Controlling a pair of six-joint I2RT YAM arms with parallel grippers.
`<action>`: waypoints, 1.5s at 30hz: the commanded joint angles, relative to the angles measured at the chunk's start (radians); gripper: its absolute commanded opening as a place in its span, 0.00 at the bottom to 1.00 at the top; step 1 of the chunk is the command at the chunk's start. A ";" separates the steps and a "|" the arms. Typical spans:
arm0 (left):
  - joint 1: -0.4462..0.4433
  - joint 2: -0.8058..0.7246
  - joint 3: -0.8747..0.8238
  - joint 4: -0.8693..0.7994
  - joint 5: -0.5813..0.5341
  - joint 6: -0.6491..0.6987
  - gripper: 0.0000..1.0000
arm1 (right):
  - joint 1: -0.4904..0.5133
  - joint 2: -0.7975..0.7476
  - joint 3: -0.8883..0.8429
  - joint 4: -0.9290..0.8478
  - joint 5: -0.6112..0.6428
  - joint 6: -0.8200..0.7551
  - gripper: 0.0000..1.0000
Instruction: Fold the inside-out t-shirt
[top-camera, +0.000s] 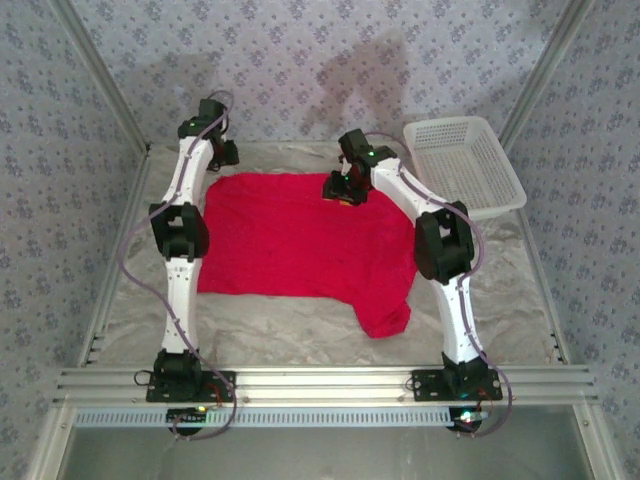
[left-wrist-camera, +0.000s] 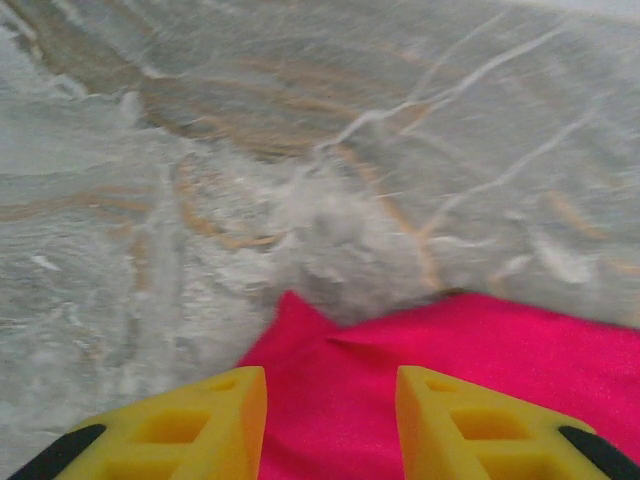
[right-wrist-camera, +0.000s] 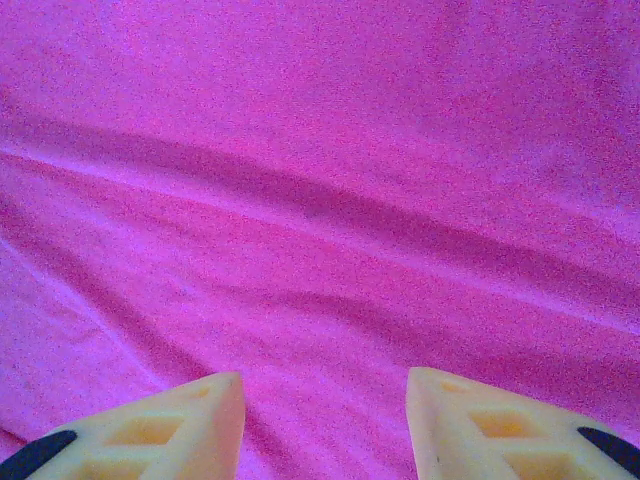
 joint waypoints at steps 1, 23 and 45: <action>-0.003 0.029 -0.004 -0.025 -0.101 0.091 0.36 | -0.003 -0.020 0.024 -0.037 -0.025 -0.022 0.48; 0.008 0.122 0.027 0.033 -0.172 0.132 0.40 | -0.030 -0.009 0.028 -0.023 -0.087 -0.023 0.48; 0.249 0.037 0.012 0.136 0.558 -0.307 0.00 | -0.096 0.139 -0.150 -0.074 0.091 0.042 0.38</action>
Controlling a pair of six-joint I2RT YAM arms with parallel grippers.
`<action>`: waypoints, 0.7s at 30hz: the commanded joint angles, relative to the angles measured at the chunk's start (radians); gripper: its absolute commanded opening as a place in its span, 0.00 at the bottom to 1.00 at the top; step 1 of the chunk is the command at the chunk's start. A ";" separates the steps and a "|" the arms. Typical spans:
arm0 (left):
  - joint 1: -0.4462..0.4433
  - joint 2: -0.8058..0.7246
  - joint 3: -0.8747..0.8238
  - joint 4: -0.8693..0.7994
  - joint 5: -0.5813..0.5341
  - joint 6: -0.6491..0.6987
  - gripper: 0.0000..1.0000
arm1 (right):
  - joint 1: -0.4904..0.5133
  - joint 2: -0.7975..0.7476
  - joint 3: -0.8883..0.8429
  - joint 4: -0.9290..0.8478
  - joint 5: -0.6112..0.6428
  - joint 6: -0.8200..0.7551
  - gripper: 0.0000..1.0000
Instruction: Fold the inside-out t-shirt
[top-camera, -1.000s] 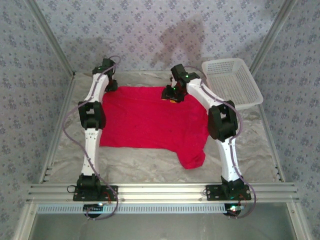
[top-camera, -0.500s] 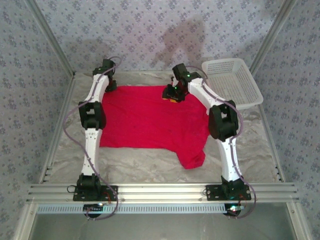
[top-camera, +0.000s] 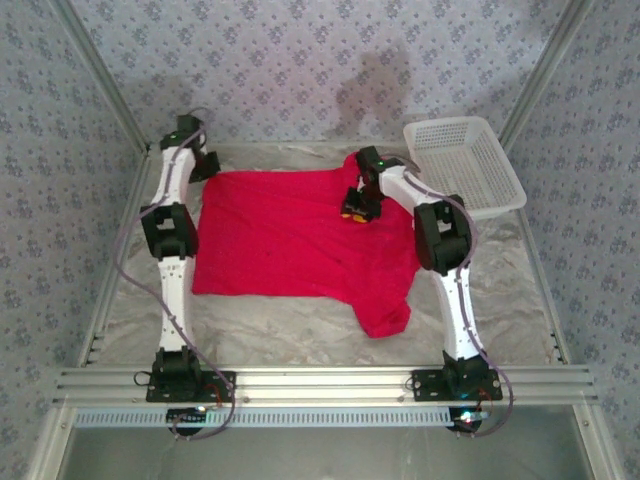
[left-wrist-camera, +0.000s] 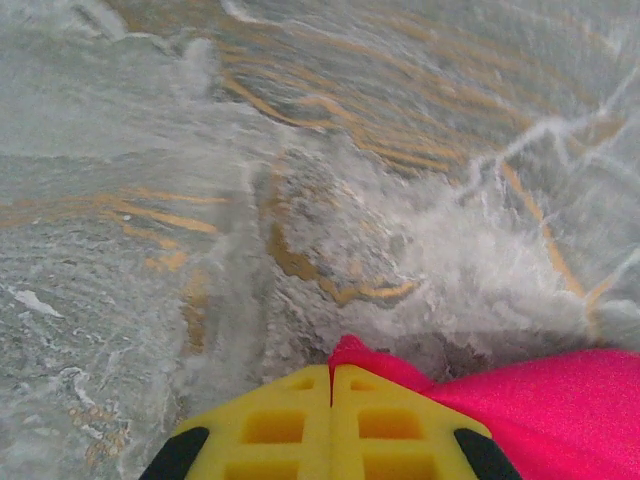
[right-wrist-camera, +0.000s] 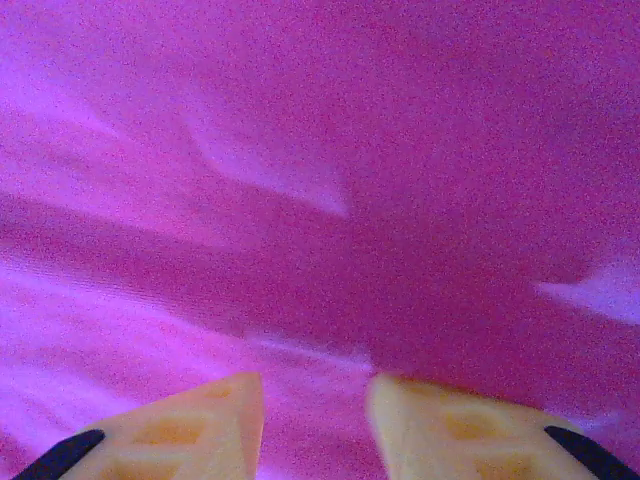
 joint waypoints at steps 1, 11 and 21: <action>0.117 -0.062 -0.049 0.128 0.383 -0.246 0.00 | -0.009 0.037 -0.072 -0.095 0.102 0.027 0.38; 0.173 -0.032 -0.091 0.329 0.555 -0.461 0.07 | -0.027 0.023 -0.115 -0.138 0.143 -0.011 0.36; 0.160 -0.087 -0.052 0.178 0.402 -0.406 0.33 | 0.001 -0.047 -0.009 -0.005 -0.111 -0.095 0.49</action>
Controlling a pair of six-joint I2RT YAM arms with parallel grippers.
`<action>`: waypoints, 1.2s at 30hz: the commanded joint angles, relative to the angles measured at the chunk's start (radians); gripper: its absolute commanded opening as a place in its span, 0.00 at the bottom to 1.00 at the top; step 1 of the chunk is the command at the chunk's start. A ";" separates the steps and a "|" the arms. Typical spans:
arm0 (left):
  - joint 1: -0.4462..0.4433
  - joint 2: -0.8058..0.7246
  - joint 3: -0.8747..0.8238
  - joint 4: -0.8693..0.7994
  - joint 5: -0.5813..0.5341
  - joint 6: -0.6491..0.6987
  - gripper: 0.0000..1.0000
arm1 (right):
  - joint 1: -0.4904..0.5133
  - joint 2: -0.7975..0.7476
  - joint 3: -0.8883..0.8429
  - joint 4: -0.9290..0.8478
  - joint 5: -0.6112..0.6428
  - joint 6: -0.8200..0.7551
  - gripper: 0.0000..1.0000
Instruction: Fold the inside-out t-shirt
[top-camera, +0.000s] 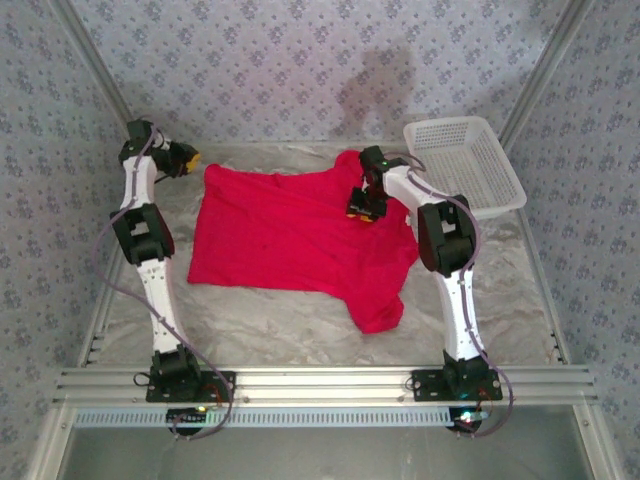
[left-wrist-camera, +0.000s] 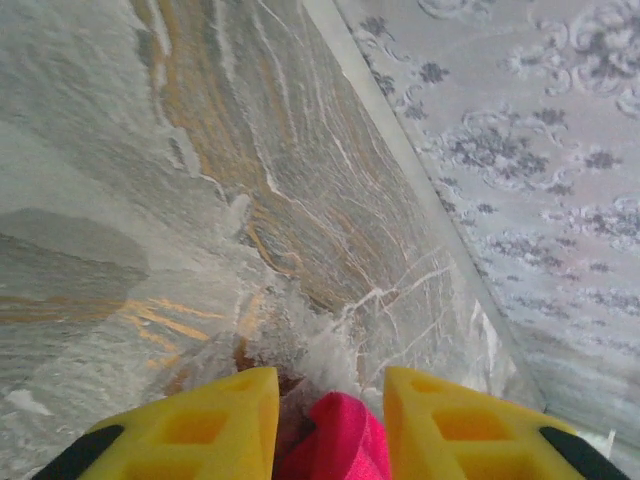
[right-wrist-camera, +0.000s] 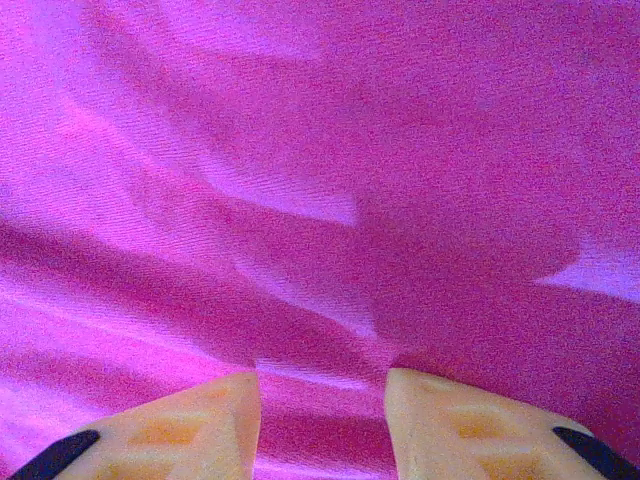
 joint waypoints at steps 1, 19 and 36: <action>-0.025 -0.113 0.025 -0.144 -0.154 0.068 0.37 | 0.009 -0.037 0.032 0.017 -0.139 -0.040 0.52; -0.382 -0.668 -1.010 0.297 -0.441 0.149 0.57 | -0.116 0.022 0.079 0.136 -0.041 0.116 0.58; -0.163 -0.569 -1.059 0.255 -0.485 0.159 0.57 | -0.164 0.349 0.590 0.005 0.019 0.164 0.57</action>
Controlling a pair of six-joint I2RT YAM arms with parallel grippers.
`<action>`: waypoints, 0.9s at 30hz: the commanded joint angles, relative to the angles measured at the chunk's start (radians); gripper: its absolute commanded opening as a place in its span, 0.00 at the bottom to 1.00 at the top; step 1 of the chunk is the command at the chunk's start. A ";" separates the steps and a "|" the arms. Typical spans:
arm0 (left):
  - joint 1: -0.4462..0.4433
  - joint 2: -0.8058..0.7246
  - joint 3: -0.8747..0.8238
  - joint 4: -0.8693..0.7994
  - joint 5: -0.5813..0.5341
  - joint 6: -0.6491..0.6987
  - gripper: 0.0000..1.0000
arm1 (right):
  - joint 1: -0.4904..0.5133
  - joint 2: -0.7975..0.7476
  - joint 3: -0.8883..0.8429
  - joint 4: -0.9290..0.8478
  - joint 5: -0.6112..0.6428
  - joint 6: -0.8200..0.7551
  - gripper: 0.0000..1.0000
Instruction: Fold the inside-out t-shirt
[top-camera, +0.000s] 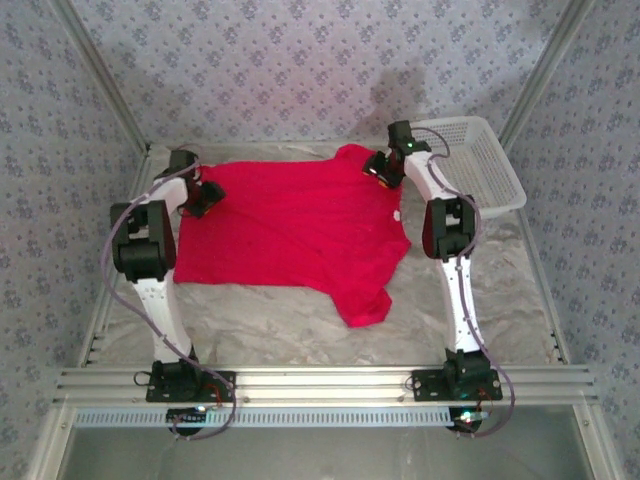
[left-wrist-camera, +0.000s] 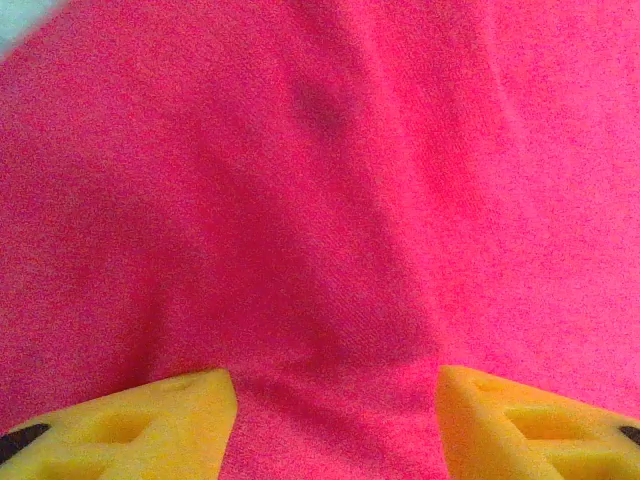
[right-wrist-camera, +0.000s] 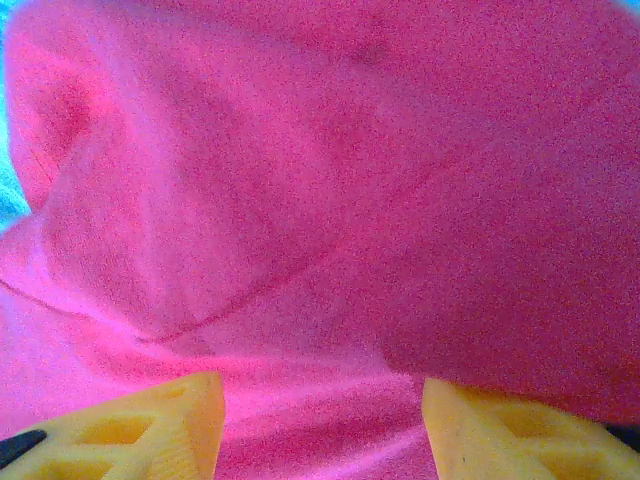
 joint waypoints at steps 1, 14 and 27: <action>0.006 -0.006 -0.008 -0.055 -0.068 0.015 0.57 | 0.010 0.030 0.086 -0.074 -0.003 0.014 0.57; -0.211 -0.437 -0.293 -0.100 -0.173 0.033 0.57 | 0.126 -0.554 -0.523 -0.073 -0.040 -0.119 0.56; -0.154 -0.627 -0.704 0.108 0.138 -0.098 0.58 | 0.280 -1.281 -1.679 0.185 0.024 -0.026 0.26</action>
